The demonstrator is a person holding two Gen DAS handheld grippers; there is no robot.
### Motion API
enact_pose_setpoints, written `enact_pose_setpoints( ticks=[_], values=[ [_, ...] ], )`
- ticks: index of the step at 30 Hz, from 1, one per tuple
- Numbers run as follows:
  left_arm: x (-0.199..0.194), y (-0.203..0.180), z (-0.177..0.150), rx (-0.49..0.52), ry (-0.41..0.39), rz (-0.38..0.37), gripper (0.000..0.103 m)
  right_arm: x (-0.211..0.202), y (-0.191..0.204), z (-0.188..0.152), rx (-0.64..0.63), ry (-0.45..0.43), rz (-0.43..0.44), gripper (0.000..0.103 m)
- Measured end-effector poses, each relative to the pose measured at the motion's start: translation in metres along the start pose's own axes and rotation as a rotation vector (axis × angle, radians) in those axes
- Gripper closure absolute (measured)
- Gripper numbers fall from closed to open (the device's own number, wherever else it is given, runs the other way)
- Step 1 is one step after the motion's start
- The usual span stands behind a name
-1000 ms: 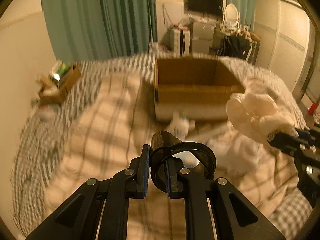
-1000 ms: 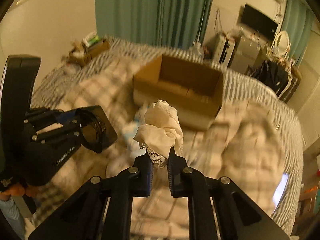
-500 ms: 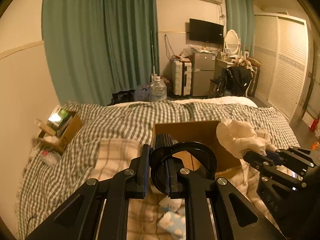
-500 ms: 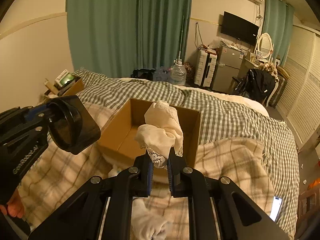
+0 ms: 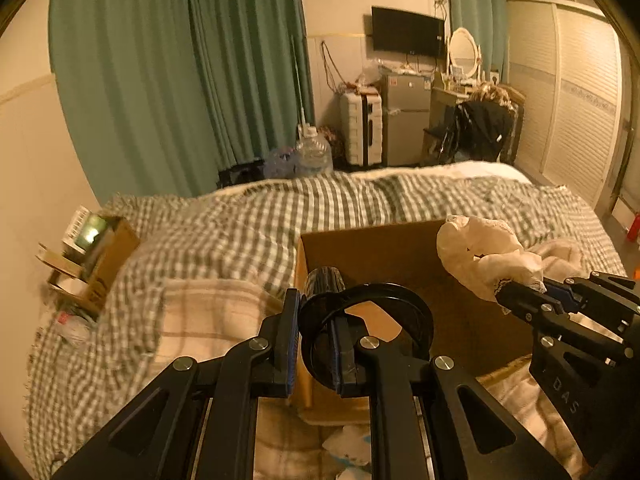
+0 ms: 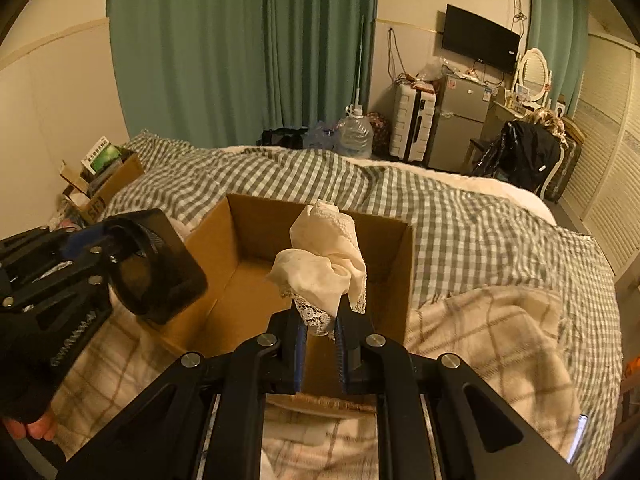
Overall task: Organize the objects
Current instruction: 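Carry both items over the cardboard box and open both tools to drop them, then grasp the white tape roll with the left tool while the right tool grasps the grey-white sock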
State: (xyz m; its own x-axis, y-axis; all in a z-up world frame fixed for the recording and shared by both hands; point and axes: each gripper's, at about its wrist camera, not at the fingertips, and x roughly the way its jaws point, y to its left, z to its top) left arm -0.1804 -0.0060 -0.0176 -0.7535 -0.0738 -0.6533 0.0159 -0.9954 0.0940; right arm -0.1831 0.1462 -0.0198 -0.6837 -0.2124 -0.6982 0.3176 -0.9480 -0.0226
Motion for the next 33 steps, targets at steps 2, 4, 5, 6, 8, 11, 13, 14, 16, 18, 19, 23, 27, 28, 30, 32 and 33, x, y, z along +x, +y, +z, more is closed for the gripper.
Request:
enact_pose_setpoints(
  ticks=[2, 4, 5, 6, 8, 11, 13, 14, 16, 18, 19, 23, 27, 28, 30, 32, 33],
  values=[
    [0.014, -0.001, -0.002, -0.006, 0.014, -0.008, 0.09, 0.015, -0.004, -0.005, 0.006, 0.016, 0.005, 0.092],
    [0.029, -0.004, -0.005, 0.0, 0.035, -0.011, 0.09, 0.028, -0.007, -0.01, 0.021, 0.03, 0.017, 0.092],
    [0.036, -0.006, -0.007, 0.007, 0.045, -0.007, 0.09, 0.033, -0.01, -0.013, 0.028, 0.037, 0.021, 0.092],
    [0.04, -0.007, -0.008, 0.011, 0.049, -0.01, 0.09, 0.037, -0.012, -0.014, 0.032, 0.041, 0.022, 0.092],
    [0.045, -0.01, -0.01, 0.012, 0.053, -0.031, 0.09, 0.04, -0.017, -0.015, 0.045, 0.034, 0.033, 0.092],
    [0.046, -0.013, -0.011, 0.006, 0.07, -0.054, 0.084, 0.036, -0.023, -0.014, 0.07, 0.023, 0.051, 0.084],
    [0.044, -0.014, -0.013, 0.003, 0.092, -0.06, 0.056, 0.028, -0.024, -0.013, 0.079, 0.01, 0.037, 0.071],
    [0.04, -0.015, -0.014, 0.004, 0.095, -0.057, 0.044, 0.025, -0.023, -0.013, 0.08, 0.008, 0.034, 0.069],
    [0.028, -0.017, -0.015, 0.006, 0.078, -0.045, 0.023, 0.016, -0.021, -0.012, 0.077, 0.004, 0.032, 0.062],
    [0.019, -0.018, -0.013, 0.01, 0.079, -0.051, 0.022, 0.004, -0.019, -0.011, 0.074, -0.005, 0.021, 0.058],
    [0.012, -0.018, -0.013, 0.012, 0.083, -0.057, 0.022, -0.004, -0.017, -0.012, 0.073, -0.007, 0.015, 0.056],
    [-0.02, -0.016, -0.011, 0.007, 0.062, -0.035, 0.017, -0.038, -0.015, -0.016, 0.069, -0.026, -0.007, 0.055],
    [-0.06, -0.008, -0.016, -0.012, 0.036, -0.023, 0.011, -0.077, -0.011, -0.019, 0.061, -0.049, -0.027, 0.053],
    [-0.067, -0.006, -0.017, -0.013, 0.032, -0.018, 0.011, -0.091, -0.01, -0.02, 0.058, -0.063, -0.035, 0.05],
    [-0.087, -0.002, -0.021, -0.013, 0.022, -0.003, 0.008, -0.115, -0.006, -0.022, 0.054, -0.086, -0.046, 0.043],
    [-0.101, 0.002, -0.026, -0.015, 0.012, 0.006, 0.002, -0.134, -0.001, -0.024, 0.048, -0.101, -0.055, 0.035],
    [-0.111, 0.004, -0.03, -0.018, 0.003, 0.009, 0.0, -0.143, 0.002, -0.025, 0.044, -0.106, -0.058, 0.028]
  ],
)
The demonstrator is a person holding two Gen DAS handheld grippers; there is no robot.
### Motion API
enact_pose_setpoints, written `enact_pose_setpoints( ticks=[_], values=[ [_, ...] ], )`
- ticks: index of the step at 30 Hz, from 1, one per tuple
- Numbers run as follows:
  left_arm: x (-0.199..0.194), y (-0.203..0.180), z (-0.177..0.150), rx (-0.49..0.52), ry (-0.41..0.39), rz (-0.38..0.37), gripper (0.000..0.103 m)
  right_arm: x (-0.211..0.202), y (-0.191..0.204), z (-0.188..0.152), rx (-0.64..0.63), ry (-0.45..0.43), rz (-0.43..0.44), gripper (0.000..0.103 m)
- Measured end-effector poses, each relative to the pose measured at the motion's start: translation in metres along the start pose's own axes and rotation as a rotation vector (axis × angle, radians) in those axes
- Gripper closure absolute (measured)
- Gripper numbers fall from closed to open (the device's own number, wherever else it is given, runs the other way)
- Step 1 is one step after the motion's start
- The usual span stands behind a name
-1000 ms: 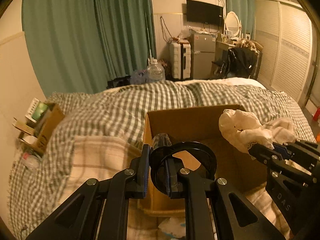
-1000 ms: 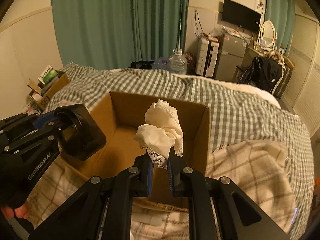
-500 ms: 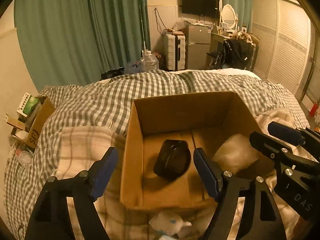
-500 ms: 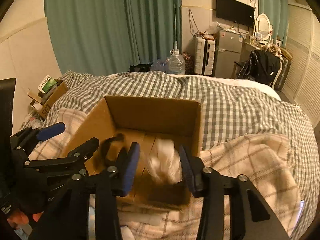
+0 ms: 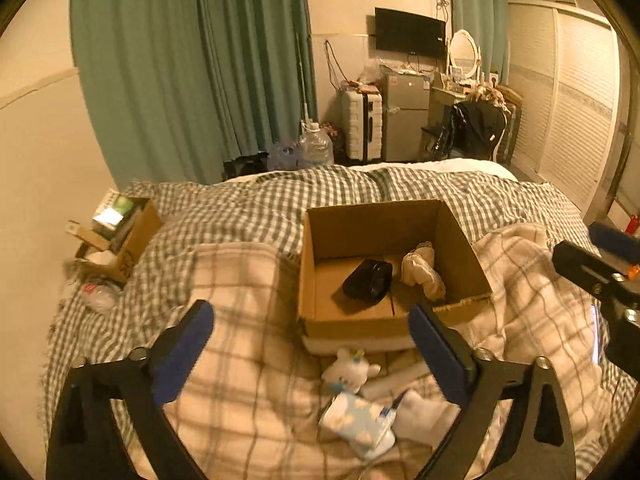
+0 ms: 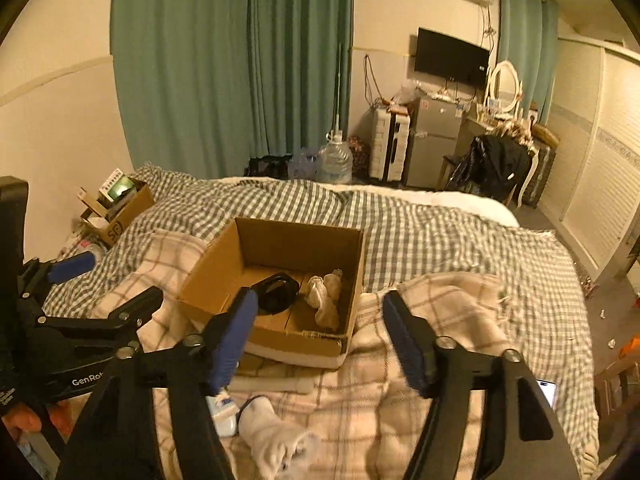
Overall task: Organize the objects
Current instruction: 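Grasp the white tape roll with the left tool while the right tool grasps the grey-white sock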
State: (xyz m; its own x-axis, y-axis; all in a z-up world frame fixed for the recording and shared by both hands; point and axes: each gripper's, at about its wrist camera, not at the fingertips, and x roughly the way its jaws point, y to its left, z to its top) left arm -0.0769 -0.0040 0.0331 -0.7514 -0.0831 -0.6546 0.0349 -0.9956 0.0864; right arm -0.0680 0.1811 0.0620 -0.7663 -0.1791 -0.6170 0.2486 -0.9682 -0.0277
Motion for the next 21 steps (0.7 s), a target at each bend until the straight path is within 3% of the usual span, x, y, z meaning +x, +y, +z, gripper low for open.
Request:
enact_pose_setpoints(
  ticks=[1, 9, 17, 21],
  values=[
    [-0.006, 0.002, -0.003, -0.003, -0.005, 0.001, 0.0, -0.011, 0.003, -0.001, -0.007, -0.009, -0.001, 0.023],
    [-0.027, 0.005, -0.05, -0.019, 0.019, 0.043, 0.0, -0.046, 0.013, -0.034, -0.048, -0.019, -0.029, 0.015],
    [0.003, 0.002, -0.122, -0.023, 0.129, 0.075, 0.0, -0.007, 0.006, -0.094, -0.045, 0.088, -0.077, 0.015],
    [0.014, -0.007, -0.149, -0.004, 0.187, 0.038, 0.0, 0.013, 0.011, -0.106, -0.04, 0.131, -0.069, 0.015]
  ],
)
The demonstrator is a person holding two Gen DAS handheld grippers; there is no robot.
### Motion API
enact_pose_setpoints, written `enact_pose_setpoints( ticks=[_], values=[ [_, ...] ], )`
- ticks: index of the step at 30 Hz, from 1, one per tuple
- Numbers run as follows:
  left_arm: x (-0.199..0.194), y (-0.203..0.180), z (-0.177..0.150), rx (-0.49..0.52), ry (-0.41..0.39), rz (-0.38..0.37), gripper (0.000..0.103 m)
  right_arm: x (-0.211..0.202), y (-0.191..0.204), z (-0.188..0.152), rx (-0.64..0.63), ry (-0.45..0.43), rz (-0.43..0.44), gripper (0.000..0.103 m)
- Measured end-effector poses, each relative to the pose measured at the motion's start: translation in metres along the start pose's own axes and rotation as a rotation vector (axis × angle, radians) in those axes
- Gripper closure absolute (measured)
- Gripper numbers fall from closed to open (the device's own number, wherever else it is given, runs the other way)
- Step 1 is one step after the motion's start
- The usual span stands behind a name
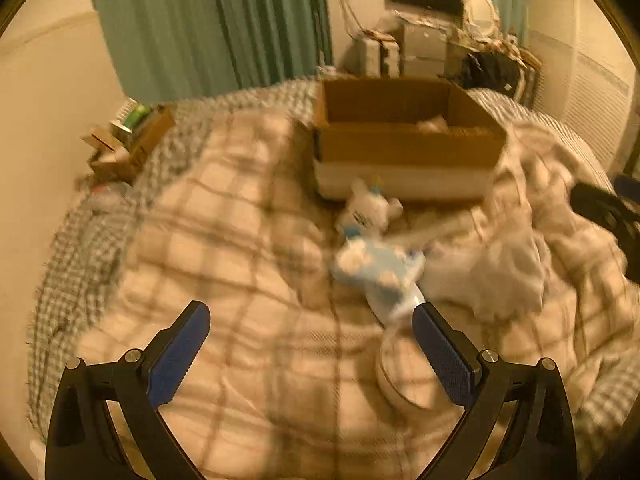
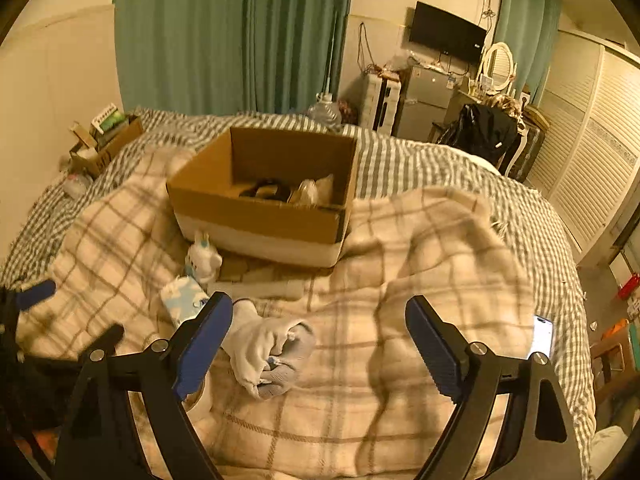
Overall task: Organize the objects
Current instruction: 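Grasp the white tape roll with the left tool while the right tool grasps the grey-white sock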
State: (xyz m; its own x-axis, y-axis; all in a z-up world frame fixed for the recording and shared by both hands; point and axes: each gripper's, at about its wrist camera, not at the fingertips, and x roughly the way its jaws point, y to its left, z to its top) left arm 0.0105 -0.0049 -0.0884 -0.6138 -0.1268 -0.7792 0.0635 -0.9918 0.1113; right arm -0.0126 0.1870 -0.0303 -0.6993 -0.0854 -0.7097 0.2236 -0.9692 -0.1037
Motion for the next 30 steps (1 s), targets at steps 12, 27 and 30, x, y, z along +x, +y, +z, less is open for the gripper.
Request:
enact_pose_setpoints(
  ticks=[12, 27, 30],
  values=[
    [0.029, -0.025, -0.016, 0.101, 0.057, 0.036, 0.0, 0.057, 0.016, -0.026, -0.018, 0.161, 0.083, 0.02],
    [0.038, -0.04, -0.031, 0.139, 0.059, -0.082, 0.086, 0.063, 0.021, -0.042, -0.019, 0.208, 0.135, 0.059],
    [0.031, -0.037, -0.03, 0.12, 0.044, -0.037, 0.097, 0.053, 0.02, -0.039, -0.022, 0.172, 0.13, 0.062]
  ],
)
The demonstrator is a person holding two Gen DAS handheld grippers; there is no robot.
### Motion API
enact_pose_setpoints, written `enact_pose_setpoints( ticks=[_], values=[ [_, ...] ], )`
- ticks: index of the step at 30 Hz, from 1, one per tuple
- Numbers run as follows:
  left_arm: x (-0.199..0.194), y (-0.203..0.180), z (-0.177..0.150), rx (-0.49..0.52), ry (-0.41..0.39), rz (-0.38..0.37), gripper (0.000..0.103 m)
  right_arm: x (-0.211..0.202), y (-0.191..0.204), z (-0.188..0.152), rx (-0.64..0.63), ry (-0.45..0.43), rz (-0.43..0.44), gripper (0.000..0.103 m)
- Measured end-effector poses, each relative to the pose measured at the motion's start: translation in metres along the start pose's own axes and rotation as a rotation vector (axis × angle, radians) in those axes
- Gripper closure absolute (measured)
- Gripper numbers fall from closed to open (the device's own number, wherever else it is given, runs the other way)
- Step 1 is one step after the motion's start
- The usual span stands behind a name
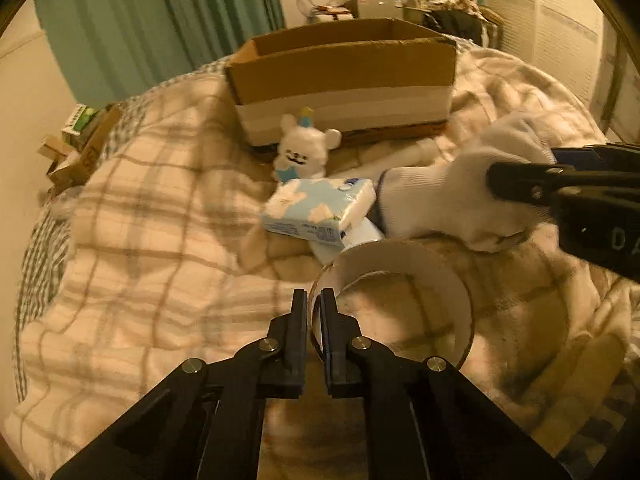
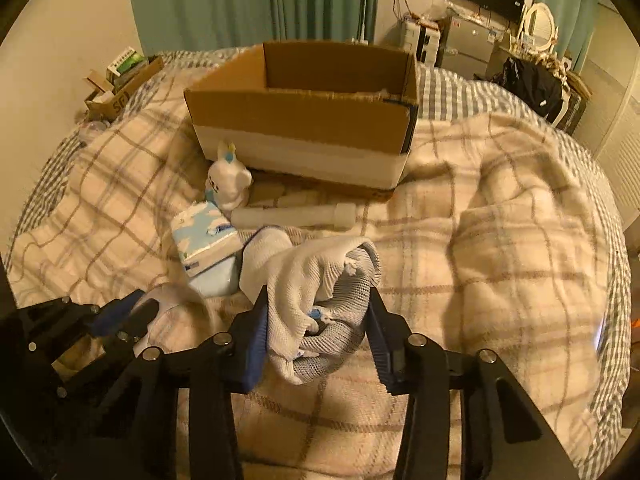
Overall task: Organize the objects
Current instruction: 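Grasp the white tape roll with the left tool while the right tool grasps the grey-white sock, then carry the tape roll and sock into the box and open both tools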
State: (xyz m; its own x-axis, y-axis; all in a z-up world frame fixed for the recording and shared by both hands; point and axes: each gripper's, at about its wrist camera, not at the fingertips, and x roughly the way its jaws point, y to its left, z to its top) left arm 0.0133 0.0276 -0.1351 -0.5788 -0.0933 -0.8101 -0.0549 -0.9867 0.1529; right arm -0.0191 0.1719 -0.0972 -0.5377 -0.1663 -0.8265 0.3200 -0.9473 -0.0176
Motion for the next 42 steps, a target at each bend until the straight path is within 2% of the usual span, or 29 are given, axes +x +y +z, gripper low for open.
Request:
enact_pose_setpoints(
  ticks=[6, 11, 18, 23, 29, 33, 38, 42],
  values=[
    [-0.021, 0.02, 0.011, -0.078, -0.023, -0.005, 0.098, -0.022, 0.002, 0.009, -0.029, -0.062, -0.018, 0.064],
    [-0.038, 0.035, 0.033, -0.094, -0.053, 0.005, 0.098, -0.047, -0.003, 0.021, -0.037, -0.143, -0.051, 0.065],
    [-0.05, 0.05, 0.097, -0.112, -0.133, -0.001, 0.098, -0.084, -0.025, 0.067, 0.021, -0.274, -0.054, 0.065],
    [-0.05, 0.055, 0.154, -0.107, -0.193, -0.031, 0.098, -0.089, -0.038, 0.107, 0.054, -0.335, -0.062, 0.065],
    [-0.028, 0.056, 0.208, -0.076, -0.231, -0.014, 0.098, -0.068, -0.049, 0.16, 0.065, -0.375, -0.055, 0.065],
    [0.003, 0.06, 0.238, -0.075, -0.229, -0.004, 0.098, -0.04, -0.047, 0.194, 0.022, -0.384, -0.065, 0.065],
    [0.043, 0.052, 0.239, -0.042, -0.214, 0.013, 0.098, 0.004, -0.05, 0.206, 0.028, -0.364, -0.048, 0.065],
    [0.074, 0.046, 0.234, -0.031, -0.189, 0.005, 0.098, 0.046, -0.058, 0.202, 0.057, -0.303, -0.017, 0.065]
  ],
)
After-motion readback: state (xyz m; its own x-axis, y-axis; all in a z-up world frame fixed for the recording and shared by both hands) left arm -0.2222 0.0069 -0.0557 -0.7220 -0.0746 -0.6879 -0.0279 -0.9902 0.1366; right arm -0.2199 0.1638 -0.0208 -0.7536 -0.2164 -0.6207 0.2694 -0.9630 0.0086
